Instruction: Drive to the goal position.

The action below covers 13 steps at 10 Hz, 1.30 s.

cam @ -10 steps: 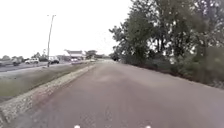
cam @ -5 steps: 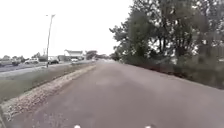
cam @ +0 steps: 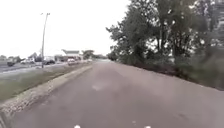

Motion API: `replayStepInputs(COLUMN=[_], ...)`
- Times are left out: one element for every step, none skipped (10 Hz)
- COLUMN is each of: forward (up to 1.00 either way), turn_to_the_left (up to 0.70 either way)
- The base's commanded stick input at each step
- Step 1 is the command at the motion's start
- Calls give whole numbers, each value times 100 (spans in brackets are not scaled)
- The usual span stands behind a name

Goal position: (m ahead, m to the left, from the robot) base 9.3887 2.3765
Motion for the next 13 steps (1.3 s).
replayStepInputs(forward=[70,70,70,70,70,70,70,70,70,70,70,70,70], turn_to_the_left=[0,0,0,0,0,0,0,0,0,0,0,0,0])
